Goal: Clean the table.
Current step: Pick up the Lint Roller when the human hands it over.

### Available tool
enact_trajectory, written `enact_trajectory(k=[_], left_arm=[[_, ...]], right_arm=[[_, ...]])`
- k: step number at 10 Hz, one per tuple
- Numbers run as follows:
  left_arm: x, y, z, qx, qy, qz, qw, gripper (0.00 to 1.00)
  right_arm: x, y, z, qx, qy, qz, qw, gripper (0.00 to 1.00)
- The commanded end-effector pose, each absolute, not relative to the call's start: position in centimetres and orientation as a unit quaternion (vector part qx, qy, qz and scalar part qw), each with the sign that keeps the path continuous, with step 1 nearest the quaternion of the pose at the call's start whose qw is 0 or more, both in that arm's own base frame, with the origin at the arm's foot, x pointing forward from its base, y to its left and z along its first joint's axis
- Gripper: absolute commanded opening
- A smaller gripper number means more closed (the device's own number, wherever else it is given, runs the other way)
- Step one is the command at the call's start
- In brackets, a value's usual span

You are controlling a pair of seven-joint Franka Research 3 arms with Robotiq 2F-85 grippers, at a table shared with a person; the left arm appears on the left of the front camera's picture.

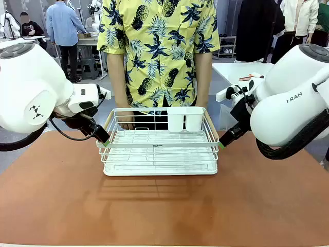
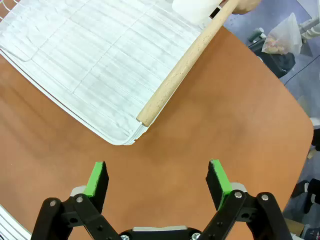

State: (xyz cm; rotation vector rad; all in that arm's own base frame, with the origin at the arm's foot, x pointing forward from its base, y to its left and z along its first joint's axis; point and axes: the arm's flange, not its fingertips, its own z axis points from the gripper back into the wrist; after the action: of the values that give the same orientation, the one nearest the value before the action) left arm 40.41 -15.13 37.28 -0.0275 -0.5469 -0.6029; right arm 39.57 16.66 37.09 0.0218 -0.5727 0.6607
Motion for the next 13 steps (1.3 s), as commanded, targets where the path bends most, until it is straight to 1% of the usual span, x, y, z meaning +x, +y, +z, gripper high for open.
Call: enact_trajectory(k=[1, 11, 12, 13], left_arm=[[40.4, -15.1, 37.2, -0.013, -0.265, -0.294, 0.918, 1.00], [40.4, -15.2, 37.3, -0.013, -0.266, -0.294, 0.918, 1.00], [40.7, -15.1, 38.8, -0.039, -0.237, -0.295, 0.925, 1.00], [41.1, -14.1, 41.3, -0.085, -0.206, -0.283, 0.933, 1.00]], right_arm=[[39.6, 16.7, 37.1, 0.011, -0.277, 0.320, 0.906, 1.00], [39.6, 16.6, 37.1, 0.010, -0.277, 0.320, 0.906, 1.00], [39.9, 15.9, 39.0, 0.043, -0.270, 0.303, 0.913, 1.00], [40.5, 14.4, 41.8, 0.089, -0.259, 0.271, 0.923, 1.00]])
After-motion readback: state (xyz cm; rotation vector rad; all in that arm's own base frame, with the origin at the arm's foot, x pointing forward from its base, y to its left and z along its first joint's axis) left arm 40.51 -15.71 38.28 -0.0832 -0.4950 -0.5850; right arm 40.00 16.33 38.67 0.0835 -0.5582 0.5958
